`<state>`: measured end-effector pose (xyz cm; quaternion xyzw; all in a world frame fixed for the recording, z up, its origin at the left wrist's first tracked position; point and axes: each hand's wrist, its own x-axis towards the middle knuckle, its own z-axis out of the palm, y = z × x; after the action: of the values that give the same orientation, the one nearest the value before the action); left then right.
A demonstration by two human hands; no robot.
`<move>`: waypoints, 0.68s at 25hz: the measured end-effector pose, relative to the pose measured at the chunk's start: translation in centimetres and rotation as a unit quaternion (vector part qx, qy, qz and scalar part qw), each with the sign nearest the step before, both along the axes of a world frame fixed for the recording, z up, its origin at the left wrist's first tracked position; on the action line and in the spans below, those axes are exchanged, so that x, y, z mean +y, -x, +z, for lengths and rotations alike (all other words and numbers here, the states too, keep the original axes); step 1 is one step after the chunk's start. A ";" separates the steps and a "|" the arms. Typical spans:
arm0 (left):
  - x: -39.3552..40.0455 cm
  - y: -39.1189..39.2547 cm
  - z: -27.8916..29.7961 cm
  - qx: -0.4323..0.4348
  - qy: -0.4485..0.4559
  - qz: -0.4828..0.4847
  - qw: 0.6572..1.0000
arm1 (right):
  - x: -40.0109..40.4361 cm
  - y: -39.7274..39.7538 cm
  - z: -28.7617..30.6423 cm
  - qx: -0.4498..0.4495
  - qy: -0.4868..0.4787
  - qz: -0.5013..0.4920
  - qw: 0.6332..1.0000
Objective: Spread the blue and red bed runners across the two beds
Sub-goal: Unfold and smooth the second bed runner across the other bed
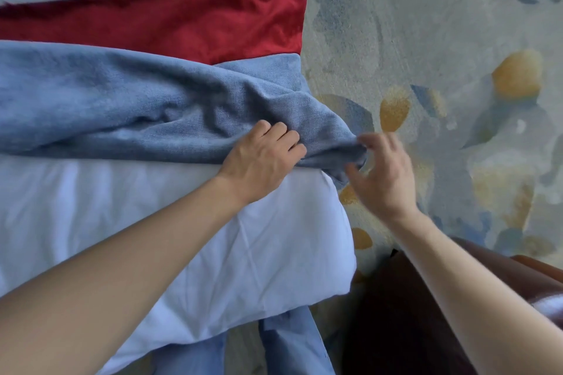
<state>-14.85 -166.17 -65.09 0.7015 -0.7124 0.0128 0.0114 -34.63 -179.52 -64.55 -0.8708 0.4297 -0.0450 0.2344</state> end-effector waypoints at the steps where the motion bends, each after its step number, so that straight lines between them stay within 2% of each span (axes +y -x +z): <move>1: -0.2 0.1 0.1 0.001 0.002 -0.001 1.000 | 1.5 -0.6 -0.3 -0.013 0.051 0.099 0.994; 2: -0.4 0.2 0.1 0.003 0.003 -0.001 1.000 | 2.8 -1.1 -0.8 -0.008 0.064 0.164 0.984; 3: -0.5 0.1 0.1 0.007 0.006 0.000 1.000 | 3.7 -1.6 -1.4 0.009 0.068 0.188 0.980; 9: 1.1 -1.6 0.4 0.067 -0.020 0.053 0.996 | 1.5 -2.0 -3.5 0.046 0.136 0.114 0.983; 13: -0.4 -2.3 1.3 0.207 -0.041 0.106 0.972 | -0.5 -0.6 -3.2 0.058 0.123 0.152 0.979; 14: -0.7 -2.6 1.4 0.212 -0.044 0.104 0.971 | -1.3 0.3 -2.9 0.074 0.114 0.150 0.979; 17: -0.6 -3.0 1.4 0.151 -0.048 0.081 0.984 | -4.0 3.0 -1.7 0.127 0.078 0.123 0.981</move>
<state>-11.83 -166.75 -63.66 0.7502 -0.6434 -0.1268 0.0845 -37.64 -183.48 -66.28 -0.9312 0.3407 0.0622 0.1132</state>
